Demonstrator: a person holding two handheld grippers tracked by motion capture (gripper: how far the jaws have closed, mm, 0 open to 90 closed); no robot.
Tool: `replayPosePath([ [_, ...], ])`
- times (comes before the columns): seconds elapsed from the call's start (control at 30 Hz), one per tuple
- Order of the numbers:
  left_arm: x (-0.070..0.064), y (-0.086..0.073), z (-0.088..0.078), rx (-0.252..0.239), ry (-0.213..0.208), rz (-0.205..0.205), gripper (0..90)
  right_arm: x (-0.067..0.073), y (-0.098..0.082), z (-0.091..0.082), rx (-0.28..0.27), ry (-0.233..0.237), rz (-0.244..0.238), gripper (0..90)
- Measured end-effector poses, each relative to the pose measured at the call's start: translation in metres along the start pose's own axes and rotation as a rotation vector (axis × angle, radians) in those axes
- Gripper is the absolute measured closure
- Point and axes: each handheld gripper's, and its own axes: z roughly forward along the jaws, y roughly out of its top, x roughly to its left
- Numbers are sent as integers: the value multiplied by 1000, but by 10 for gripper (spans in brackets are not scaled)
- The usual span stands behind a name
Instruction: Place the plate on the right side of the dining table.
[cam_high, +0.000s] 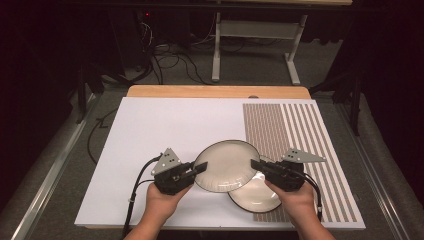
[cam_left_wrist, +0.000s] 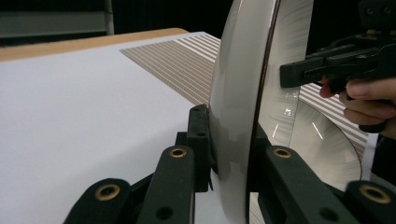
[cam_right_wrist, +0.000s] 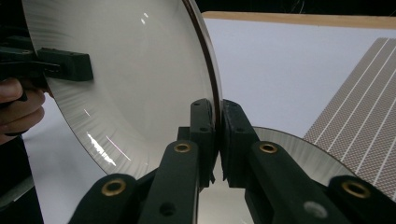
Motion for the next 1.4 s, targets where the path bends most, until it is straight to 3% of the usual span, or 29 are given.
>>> replayPosePath([
  [0.2,-3,9,7,-1,-11,3,790,-1,8,-11,-10,-26,-33,868],
  [0.57,-9,29,34,26,-38,17,792,-20,20,-33,-22,-61,-47,870],
  [0.8,-13,49,59,45,-44,48,789,-37,29,-46,-43,-99,-40,869],
  [1.07,-22,68,88,64,-63,96,787,-59,26,-65,-84,-140,-23,868],
  [1.4,-32,83,132,70,-99,109,780,-82,25,-90,-113,-216,4,867],
])
